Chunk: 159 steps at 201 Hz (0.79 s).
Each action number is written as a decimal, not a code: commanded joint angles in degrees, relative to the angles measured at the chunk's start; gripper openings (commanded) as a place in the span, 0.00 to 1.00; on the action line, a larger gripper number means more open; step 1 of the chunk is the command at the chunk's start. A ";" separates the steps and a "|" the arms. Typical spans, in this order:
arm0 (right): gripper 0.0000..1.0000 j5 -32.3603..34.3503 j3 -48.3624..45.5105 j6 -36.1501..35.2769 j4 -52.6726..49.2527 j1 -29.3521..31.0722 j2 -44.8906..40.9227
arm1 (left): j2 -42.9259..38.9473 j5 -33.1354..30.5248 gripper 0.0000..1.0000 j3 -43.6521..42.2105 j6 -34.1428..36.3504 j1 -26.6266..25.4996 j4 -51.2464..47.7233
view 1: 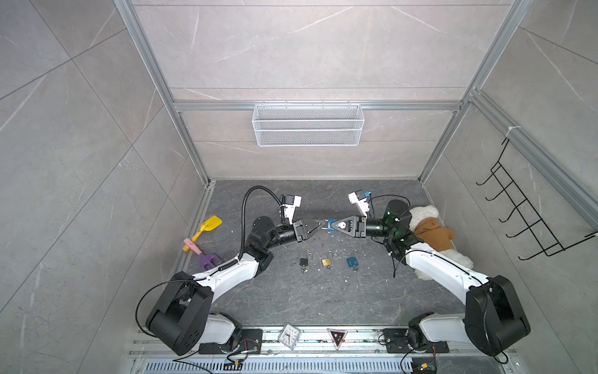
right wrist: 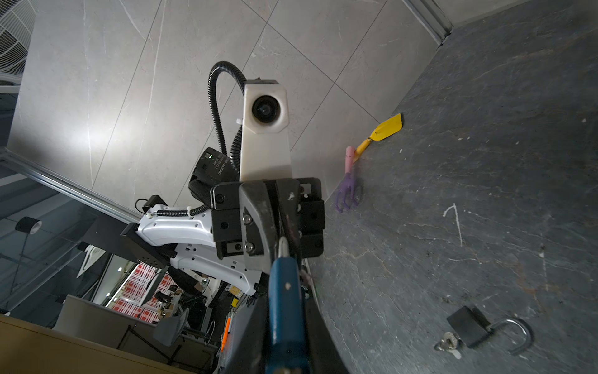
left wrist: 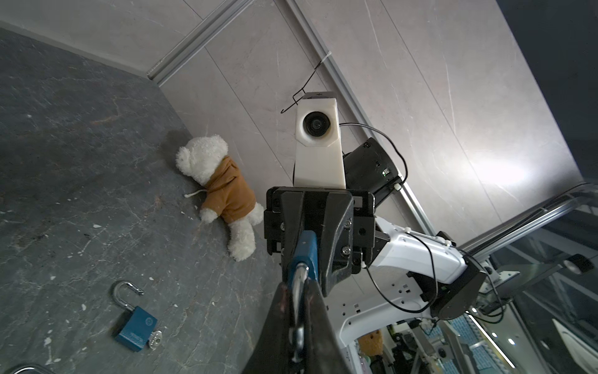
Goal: Lock with the key
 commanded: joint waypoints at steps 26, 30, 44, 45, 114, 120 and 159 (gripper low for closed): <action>0.23 0.58 -0.88 2.31 7.93 -0.48 -0.50 | 1.26 0.29 0.00 -0.38 -2.90 1.27 3.71; 0.24 0.53 -0.91 2.31 7.90 -0.54 -0.51 | 1.35 0.27 0.00 -0.29 -2.98 1.31 3.64; 0.29 0.21 -1.04 2.61 8.25 -0.69 -0.41 | 1.44 -0.09 0.00 -0.25 -2.98 1.31 3.70; 0.29 0.22 -1.05 2.63 8.27 -0.71 -0.41 | 1.44 -0.12 0.00 -0.25 -2.94 1.36 3.66; 0.24 0.14 -2.17 2.48 7.93 -1.43 -1.37 | 1.97 -0.54 0.00 0.21 -2.59 1.44 2.55; 0.22 0.10 -2.27 2.56 8.01 -1.43 -1.35 | 2.05 -0.74 0.00 0.20 -2.65 1.42 2.54; 0.00 -0.60 -2.56 4.20 10.84 -1.51 -0.70 | 2.88 0.42 0.00 0.80 -3.03 1.36 3.04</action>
